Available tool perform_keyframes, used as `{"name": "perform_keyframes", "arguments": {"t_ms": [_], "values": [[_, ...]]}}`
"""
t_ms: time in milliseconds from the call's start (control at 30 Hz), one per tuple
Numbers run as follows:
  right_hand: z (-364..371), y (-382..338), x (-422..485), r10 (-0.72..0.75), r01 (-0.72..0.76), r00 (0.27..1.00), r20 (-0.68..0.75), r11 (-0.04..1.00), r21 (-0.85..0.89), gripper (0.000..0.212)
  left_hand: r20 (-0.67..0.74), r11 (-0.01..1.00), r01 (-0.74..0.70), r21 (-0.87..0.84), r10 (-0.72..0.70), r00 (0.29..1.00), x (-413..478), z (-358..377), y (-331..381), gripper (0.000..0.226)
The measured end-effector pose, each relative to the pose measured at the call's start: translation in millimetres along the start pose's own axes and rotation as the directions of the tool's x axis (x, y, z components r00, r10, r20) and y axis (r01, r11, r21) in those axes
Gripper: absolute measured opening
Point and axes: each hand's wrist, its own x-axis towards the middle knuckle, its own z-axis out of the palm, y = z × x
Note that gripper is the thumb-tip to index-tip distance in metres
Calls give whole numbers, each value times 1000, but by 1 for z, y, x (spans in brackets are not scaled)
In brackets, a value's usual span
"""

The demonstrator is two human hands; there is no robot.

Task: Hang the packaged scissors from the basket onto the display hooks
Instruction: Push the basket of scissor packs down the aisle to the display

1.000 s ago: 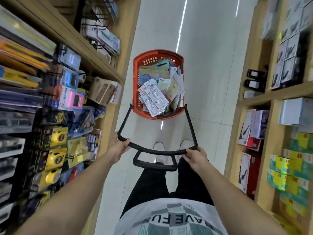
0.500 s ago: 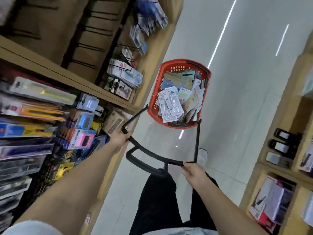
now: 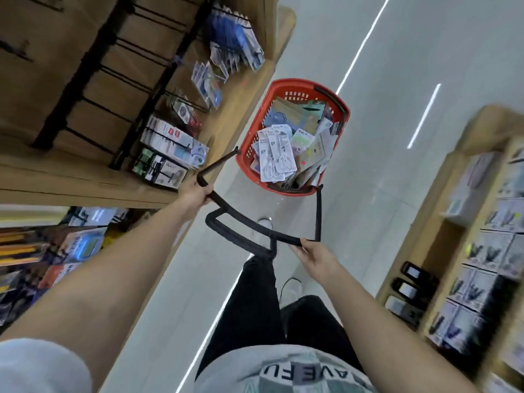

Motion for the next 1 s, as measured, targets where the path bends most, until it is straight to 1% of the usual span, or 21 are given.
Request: {"name": "perform_keyframes", "arguments": {"t_ms": [33, 167, 233, 267, 300, 367, 400, 433, 533, 633, 667, 733, 800, 867, 933, 1000], "values": [[10, -15, 0, -16, 16, 1000, -12, 1000, 4, 9, 5, 1000, -6, -13, 6, 1000, 7, 6, 12, 12], [44, -78, 6, -59, 59, 998, -36, 998, -9, 7, 51, 997, -12, -81, 16, 999, 37, 34, 65, 18], [56, -114, 11, -103, 101, 994, -41, 994, -46, 6, 68, 993, -13, -118, 21, 997, 50, 53, 93, 13], [62, -133, 12, -128, 125, 991, -37, 990, -72, 9, 74, 990, -11, -140, 22, 997, 54, 64, 107, 10], [66, -155, 15, -149, 146, 988, -29, 985, -87, 12, 76, 988, -8, -157, 20, 997, 58, 75, 119, 14], [73, -202, 17, -156, 154, 987, -39, 987, -54, 10, 75, 980, 4, -197, 11, 997, 61, 99, 142, 20], [77, -227, 16, -166, 164, 985, -44, 986, -45, 7, 72, 975, 10, -221, 6, 997, 62, 112, 152, 19], [80, -254, 14, -182, 180, 982, -47, 983, -43, 9, 73, 971, 15, -240, 3, 997, 62, 126, 164, 16], [91, -338, 4, -254, 250, 966, -40, 965, -83, 14, 57, 954, 7, -299, 10, 998, 59, 173, 202, 18], [99, -421, 2, -282, 280, 959, -9, 955, -93, 8, 26, 924, -1, -383, 12, 1000, 49, 219, 245, 20], [103, -447, 2, -285, 285, 958, 18, 954, -89, 5, 25, 915, -11, -404, 23, 999, 46, 234, 261, 20], [114, -494, 5, -304, 308, 951, 58, 949, -65, 7, -2, 901, -23, -433, 24, 1000, 43, 258, 290, 18], [132, -534, 8, -327, 329, 942, 78, 944, -15, 8, -27, 887, -41, -461, 33, 999, 48, 277, 318, 16], [156, -569, 10, -331, 330, 940, 86, 944, 31, 8, -26, 887, -74, -456, 70, 997, 56, 292, 341, 13], [185, -599, 11, -341, 337, 933, 113, 940, 49, 9, -26, 892, -109, -439, 108, 994, 67, 304, 359, 20], [220, -628, 14, -356, 345, 924, 143, 934, 94, 13, -55, 900, -93, -426, 77, 996, 81, 316, 367, 27]]}}
